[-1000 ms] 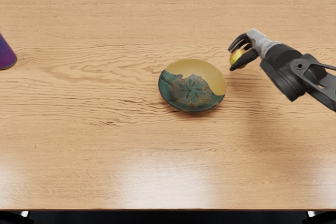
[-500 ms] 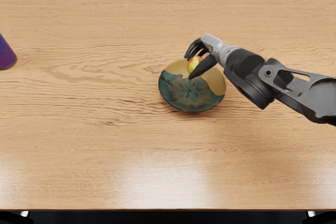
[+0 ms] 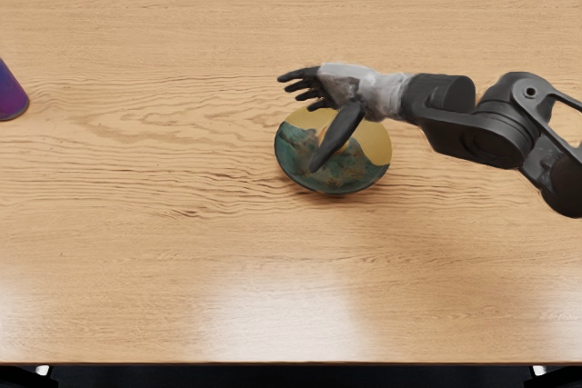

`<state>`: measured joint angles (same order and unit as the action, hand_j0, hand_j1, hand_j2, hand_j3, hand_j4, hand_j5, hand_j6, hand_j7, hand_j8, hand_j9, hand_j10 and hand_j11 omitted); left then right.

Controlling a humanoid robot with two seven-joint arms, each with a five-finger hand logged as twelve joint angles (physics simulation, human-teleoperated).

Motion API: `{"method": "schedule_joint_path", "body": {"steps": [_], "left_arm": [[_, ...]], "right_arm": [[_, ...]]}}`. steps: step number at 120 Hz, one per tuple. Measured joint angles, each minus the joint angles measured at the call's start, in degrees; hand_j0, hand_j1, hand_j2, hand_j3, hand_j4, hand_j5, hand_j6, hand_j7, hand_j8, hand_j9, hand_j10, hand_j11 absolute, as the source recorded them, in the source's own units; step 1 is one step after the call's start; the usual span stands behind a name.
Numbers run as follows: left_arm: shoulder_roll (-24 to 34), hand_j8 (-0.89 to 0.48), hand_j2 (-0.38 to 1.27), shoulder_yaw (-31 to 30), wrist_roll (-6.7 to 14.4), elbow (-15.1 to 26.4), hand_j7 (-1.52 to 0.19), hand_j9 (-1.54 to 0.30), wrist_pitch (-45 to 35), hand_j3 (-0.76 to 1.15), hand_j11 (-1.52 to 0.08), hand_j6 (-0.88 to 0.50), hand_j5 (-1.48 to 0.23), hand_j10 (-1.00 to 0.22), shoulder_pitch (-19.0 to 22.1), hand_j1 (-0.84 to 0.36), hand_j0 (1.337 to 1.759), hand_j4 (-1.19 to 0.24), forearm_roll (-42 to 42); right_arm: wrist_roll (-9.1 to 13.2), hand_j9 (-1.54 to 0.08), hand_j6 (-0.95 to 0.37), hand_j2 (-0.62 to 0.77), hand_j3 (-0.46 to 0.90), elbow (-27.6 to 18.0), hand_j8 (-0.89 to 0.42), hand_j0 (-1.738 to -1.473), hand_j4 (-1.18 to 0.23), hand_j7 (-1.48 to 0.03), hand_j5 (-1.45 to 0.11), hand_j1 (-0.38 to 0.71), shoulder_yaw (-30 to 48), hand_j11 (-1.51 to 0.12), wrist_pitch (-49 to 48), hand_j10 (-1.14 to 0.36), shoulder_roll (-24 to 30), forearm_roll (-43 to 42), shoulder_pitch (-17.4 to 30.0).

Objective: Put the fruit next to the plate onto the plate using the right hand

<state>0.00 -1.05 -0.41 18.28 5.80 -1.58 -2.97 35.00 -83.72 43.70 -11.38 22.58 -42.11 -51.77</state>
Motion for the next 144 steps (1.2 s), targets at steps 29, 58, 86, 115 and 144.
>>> {"method": "schedule_joint_path", "body": {"steps": [29, 58, 86, 115, 144], "left_arm": [[0.0, 0.00, 0.00, 0.0, 0.0, 0.0, 0.00, 0.00, 0.0, 0.00, 0.00, 0.00, 0.00, 0.00, 0.0, 0.35, 1.658, 0.00, 0.0], [0.0, 0.00, 0.00, 0.0, 0.0, 0.0, 0.00, 0.00, 0.0, 0.00, 0.00, 0.00, 0.00, 0.00, -0.1, 0.35, 1.658, 0.00, 0.0], [0.0, 0.00, 0.00, 0.1, 0.0, 0.0, 0.00, 0.00, 0.0, 0.00, 0.00, 0.00, 0.00, 0.00, -0.4, 0.35, 1.658, 0.00, 0.0], [0.0, 0.00, 0.00, 0.1, 0.0, 0.0, 0.00, 0.00, 0.0, 0.00, 0.00, 0.00, 0.00, 0.00, -0.4, 0.35, 1.658, 0.00, 0.0], [0.0, 0.00, 0.00, 0.1, 0.0, 0.0, 0.00, 0.00, 0.0, 0.00, 0.00, 0.00, 0.00, 0.00, -0.4, 0.35, 1.658, 0.00, 0.0]], "right_arm": [[0.0, -0.08, -0.05, 0.01, 0.00, -0.4, -0.04, -1.658, -0.06, -0.08, -0.08, -0.30, 21.1, -0.08, -21.2, -0.05, 4.9, 21.7, 14.0], [0.0, -0.04, -0.03, 0.00, 0.00, 0.3, -0.03, -1.658, -0.03, -0.04, -0.04, -0.31, 31.9, -0.04, -23.4, -0.03, 6.6, 28.4, 24.9], [0.0, -0.03, -0.02, 0.00, 0.00, 0.6, -0.02, -1.658, -0.03, -0.03, -0.03, -0.32, 39.4, -0.03, -23.6, -0.02, 7.2, 29.6, 31.3], [0.0, -0.03, -0.02, 0.00, 0.00, 1.3, -0.02, -1.658, -0.02, -0.03, -0.03, -0.32, 42.9, -0.03, -23.6, -0.02, 7.8, 31.2, 33.8], [0.0, -0.03, -0.02, 0.00, 0.00, 1.8, -0.02, -1.658, -0.02, -0.03, -0.03, -0.32, 45.1, -0.03, -23.6, -0.02, 7.7, 32.6, 35.5]]}}
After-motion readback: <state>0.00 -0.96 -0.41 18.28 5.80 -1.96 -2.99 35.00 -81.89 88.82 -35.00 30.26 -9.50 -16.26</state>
